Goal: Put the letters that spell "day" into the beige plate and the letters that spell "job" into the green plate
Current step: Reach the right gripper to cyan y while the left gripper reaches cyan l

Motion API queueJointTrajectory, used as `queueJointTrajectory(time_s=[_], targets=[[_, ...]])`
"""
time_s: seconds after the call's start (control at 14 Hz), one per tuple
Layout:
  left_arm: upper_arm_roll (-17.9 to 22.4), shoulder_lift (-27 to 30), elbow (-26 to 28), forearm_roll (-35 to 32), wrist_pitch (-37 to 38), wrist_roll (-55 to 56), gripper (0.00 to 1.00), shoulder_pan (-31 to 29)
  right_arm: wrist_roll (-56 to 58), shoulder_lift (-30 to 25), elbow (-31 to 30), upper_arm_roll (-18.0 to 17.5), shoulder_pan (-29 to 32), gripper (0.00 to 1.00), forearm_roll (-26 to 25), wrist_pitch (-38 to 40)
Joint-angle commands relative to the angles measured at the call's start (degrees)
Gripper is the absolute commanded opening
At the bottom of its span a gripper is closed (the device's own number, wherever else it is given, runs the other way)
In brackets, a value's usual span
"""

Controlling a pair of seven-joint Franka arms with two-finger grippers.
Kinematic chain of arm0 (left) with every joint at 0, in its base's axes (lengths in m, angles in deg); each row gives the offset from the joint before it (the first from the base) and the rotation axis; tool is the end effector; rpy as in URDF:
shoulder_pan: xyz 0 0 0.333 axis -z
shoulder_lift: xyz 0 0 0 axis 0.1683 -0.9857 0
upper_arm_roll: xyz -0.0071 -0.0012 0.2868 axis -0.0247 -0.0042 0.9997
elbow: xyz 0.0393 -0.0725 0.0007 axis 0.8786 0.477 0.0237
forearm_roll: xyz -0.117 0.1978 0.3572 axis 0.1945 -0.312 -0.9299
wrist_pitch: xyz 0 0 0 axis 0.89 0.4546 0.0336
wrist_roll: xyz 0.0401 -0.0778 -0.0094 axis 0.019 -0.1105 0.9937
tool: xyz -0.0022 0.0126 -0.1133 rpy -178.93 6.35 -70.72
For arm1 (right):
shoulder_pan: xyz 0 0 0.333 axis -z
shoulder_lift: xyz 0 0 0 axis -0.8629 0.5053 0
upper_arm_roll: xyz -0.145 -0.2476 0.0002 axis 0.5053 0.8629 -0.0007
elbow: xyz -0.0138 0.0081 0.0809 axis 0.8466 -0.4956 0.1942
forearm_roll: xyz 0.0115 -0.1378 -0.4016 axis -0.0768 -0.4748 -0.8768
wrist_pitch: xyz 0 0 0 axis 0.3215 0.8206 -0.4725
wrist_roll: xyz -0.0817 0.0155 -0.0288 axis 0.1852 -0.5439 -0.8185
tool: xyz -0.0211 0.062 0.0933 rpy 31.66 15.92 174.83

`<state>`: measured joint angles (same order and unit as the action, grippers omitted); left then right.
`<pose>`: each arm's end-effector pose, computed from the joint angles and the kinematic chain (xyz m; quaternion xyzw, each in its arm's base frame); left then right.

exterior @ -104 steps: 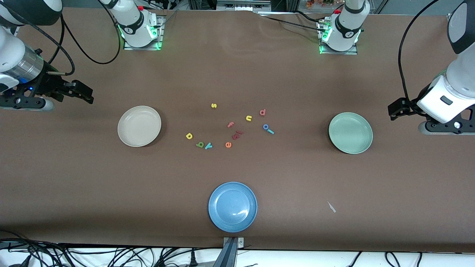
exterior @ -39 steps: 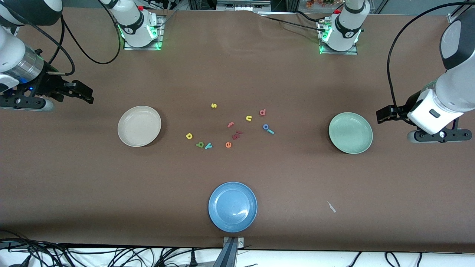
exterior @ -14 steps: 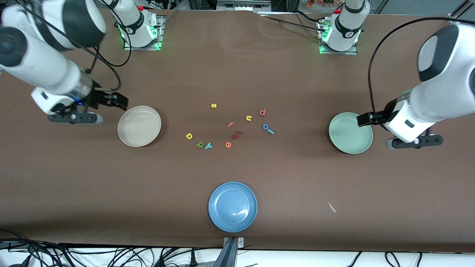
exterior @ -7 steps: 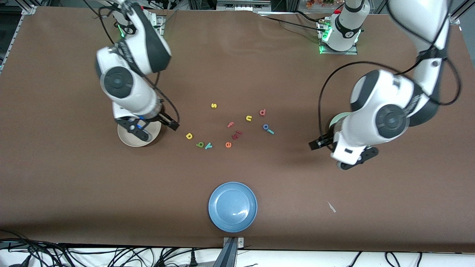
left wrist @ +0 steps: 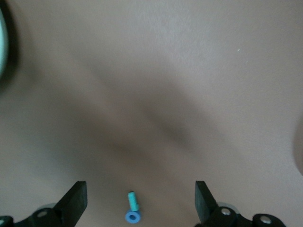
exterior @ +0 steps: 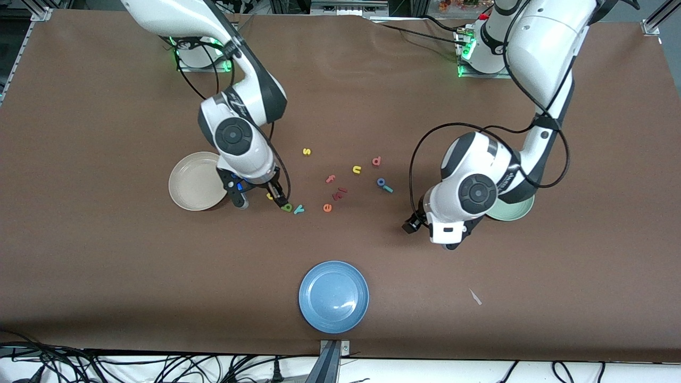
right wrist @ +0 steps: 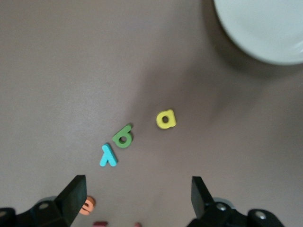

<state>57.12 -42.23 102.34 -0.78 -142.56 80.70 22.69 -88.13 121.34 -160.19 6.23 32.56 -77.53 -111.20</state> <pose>0.6536 -0.3061 0.2333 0.9057 0.4115 -0.1004 0.0160 0.5824 0.3596 0.2281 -0.8545 0.5191 0.0201 0.0010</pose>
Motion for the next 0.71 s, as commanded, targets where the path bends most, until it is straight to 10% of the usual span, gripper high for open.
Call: queueJointTrajectory(time_s=[0.0,0.21,0.64], targets=[[0.6,0.9,5.4,2.0,-5.7,3.4,1.00,1.9,-6.1,8.1,8.5,0.4,-0.6,0.97,0.0,-0.8],[0.6,0.8,6.5,2.0,-6.0,3.8,1.00,2.6,-9.1,17.2,17.9,0.5,-2.9,0.94,-0.4,-1.5],[0.6,0.3,6.7,4.0,-6.6,4.8,1.00,2.6,-9.4,19.2,18.1,0.5,-3.2,0.80,-0.6,-2.6]])
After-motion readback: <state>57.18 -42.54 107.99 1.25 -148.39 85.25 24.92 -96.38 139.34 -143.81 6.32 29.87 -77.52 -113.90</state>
